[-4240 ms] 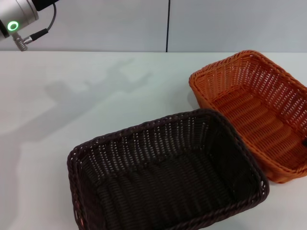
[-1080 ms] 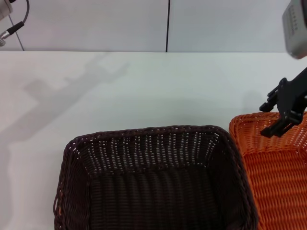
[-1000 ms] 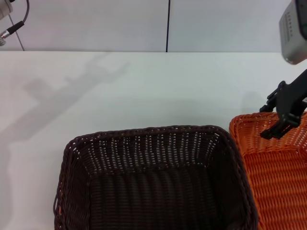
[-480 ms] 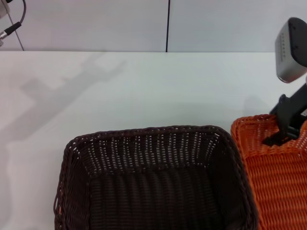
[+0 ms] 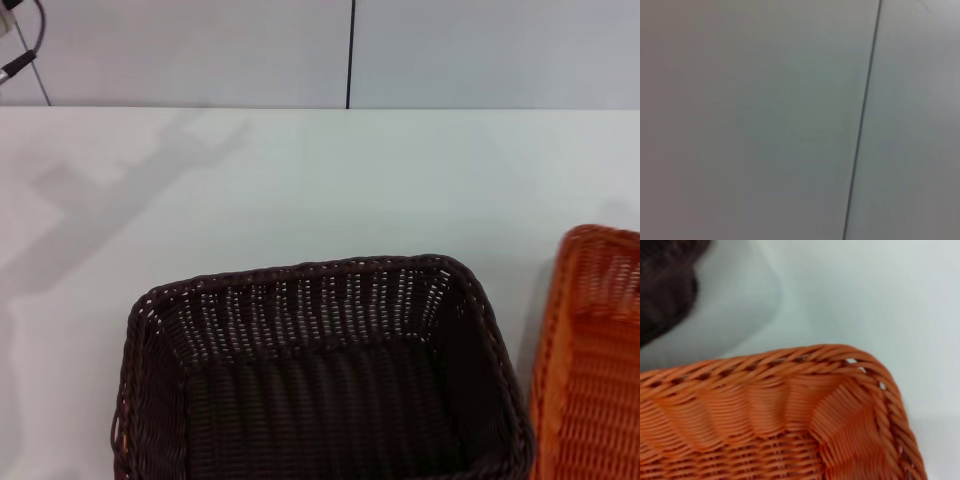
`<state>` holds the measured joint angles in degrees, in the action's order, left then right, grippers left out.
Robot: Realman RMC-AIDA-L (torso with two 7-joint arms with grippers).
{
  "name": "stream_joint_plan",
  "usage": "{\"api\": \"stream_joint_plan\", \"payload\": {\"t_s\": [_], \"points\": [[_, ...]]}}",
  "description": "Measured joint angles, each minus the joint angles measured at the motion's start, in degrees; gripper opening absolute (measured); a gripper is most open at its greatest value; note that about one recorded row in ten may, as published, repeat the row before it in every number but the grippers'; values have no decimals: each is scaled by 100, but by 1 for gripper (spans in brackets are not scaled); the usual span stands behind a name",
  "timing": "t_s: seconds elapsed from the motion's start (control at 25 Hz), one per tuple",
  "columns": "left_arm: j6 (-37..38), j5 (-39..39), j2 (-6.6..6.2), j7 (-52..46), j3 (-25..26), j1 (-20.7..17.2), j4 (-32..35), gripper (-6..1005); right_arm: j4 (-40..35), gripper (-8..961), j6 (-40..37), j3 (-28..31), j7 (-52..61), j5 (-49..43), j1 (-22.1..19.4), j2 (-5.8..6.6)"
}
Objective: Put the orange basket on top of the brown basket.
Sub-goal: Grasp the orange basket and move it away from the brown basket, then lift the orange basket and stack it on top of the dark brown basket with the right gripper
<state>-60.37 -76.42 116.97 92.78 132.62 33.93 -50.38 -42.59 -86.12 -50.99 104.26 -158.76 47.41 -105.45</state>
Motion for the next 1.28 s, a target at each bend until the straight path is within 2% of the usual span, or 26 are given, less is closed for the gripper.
{"api": "stream_joint_plan", "payload": {"t_s": [0.04,0.08,0.16,0.2,0.24,0.32,0.4,0.44,0.48,0.56,0.68,0.72,0.84,0.96,1.0,1.04,1.28], "points": [[0,0,0,0,0,0,0,860,0,246,0,0,0,0,0,0],[4,2,-1,2,55,3,37,860,-17,241,-52,194,6,1,-53,53],[5,4,-20,7,106,23,105,860,-32,232,-208,742,12,0,-168,185],[6,4,-27,9,121,32,130,860,-26,227,-426,1177,15,0,-248,291],[6,4,-27,9,121,32,130,860,-26,222,-426,1177,15,0,-248,291],[12,4,-46,11,156,63,181,860,-37,213,-616,1515,42,0,-360,364],[18,7,-62,11,162,73,186,860,-188,191,-753,1961,88,-1,-564,391],[18,7,-62,11,162,73,186,860,-188,179,-753,1961,88,-1,-564,391],[21,7,-69,11,172,77,184,860,-308,168,-795,2275,135,-1,-728,430],[25,7,-79,12,259,97,141,860,-361,166,-812,2455,153,-1,-813,460],[22,7,-93,12,340,135,128,860,-509,163,-910,3322,164,67,-1091,600],[21,7,-99,12,353,143,127,860,-509,162,-910,3322,164,67,-1091,600],[30,5,-115,12,419,186,125,860,-515,160,-969,4085,244,288,-1267,674],[38,6,-140,17,440,208,124,860,-452,158,-972,4557,464,979,-1532,677],[43,6,-161,19,440,223,124,860,-303,157,-960,4617,568,1716,-1758,632],[43,6,-161,19,440,223,124,860,-303,156,-960,4617,568,1716,-1758,632],[44,-18,-251,21,438,280,162,859,491,153,-1109,4445,490,4188,-2263,467]]}}
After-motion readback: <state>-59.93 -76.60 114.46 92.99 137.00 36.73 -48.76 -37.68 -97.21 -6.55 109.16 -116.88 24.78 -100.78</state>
